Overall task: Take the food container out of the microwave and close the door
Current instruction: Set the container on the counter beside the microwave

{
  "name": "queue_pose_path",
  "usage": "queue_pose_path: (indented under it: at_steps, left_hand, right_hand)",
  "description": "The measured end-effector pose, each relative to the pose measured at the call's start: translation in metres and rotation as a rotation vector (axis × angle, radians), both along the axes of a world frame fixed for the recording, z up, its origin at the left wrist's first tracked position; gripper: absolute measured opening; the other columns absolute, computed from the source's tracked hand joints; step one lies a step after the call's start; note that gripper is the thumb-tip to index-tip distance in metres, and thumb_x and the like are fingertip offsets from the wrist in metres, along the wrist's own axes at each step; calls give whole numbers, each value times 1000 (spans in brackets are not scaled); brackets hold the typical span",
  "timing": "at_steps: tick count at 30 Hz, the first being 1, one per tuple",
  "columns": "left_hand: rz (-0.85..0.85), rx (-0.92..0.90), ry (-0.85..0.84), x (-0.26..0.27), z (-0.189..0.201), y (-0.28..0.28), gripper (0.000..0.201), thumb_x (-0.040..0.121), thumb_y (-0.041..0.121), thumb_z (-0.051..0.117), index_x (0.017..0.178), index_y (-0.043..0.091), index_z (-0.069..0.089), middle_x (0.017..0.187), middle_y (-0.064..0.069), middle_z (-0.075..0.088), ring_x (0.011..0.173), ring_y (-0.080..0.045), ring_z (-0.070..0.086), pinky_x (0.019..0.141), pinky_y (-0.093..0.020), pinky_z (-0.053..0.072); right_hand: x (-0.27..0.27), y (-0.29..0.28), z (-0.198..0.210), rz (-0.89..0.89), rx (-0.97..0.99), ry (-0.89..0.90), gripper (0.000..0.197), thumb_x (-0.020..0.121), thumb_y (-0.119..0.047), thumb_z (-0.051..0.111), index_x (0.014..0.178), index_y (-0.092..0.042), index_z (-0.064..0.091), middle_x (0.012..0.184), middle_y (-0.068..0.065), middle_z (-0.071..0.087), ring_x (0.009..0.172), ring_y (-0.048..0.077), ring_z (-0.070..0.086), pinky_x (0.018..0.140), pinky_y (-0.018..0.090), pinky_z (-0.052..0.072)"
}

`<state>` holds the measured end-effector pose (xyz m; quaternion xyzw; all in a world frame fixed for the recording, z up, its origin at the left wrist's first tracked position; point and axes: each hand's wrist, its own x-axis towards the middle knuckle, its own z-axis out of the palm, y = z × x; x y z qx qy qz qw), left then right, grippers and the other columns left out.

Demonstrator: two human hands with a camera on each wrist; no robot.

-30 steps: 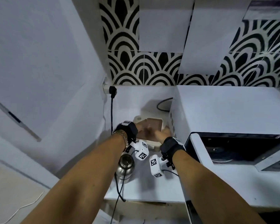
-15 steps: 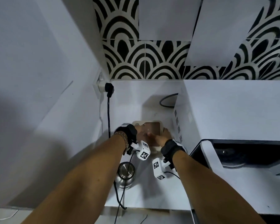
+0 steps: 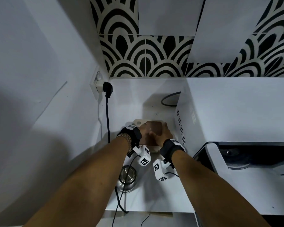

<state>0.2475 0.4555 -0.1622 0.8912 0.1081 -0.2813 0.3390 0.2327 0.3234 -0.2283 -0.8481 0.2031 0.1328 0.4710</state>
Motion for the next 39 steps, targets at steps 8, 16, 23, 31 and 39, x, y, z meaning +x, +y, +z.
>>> queue_pose_path:
  at_steps: [8,16,23,31,39]
  left_hand:
    - [-144,266,65,80,-120,27,92,78,47,63,152,36,9,144,-10,52,126,-27,55,107,-37,43]
    - [-189,260,90,115,-158,27,84,65,62,56,142,33,45,158,0,34,140,-27,40,115,-35,34]
    - [-200,343,-57,36,-31,9,72,89,59,54,147,18,40,152,-7,42,136,-27,46,110,-34,37]
    - [-258,283,-117,10,58,-6,46,101,25,43,145,9,45,153,-18,33,139,-38,38,112,-33,31]
    - [-90,55,-189,6,102,-23,88,76,49,55,153,15,28,160,-15,26,141,-34,35,114,-38,33]
  right_hand:
    - [6,2,7,184,-193,2,87,88,-48,64,158,-34,14,151,16,43,137,37,44,113,40,37]
    - [13,-5,15,238,-214,36,84,91,-43,64,159,-32,16,159,12,34,142,35,39,116,37,34]
    - [3,3,28,187,-192,35,93,81,-57,65,157,-38,15,162,14,27,145,37,34,117,43,34]
    - [1,-4,89,165,-167,-80,91,83,-45,72,158,-29,23,159,12,35,142,32,41,113,39,40]
    - [-20,-14,171,182,-207,-183,91,80,-43,75,156,-20,30,156,9,42,138,27,47,112,33,41]
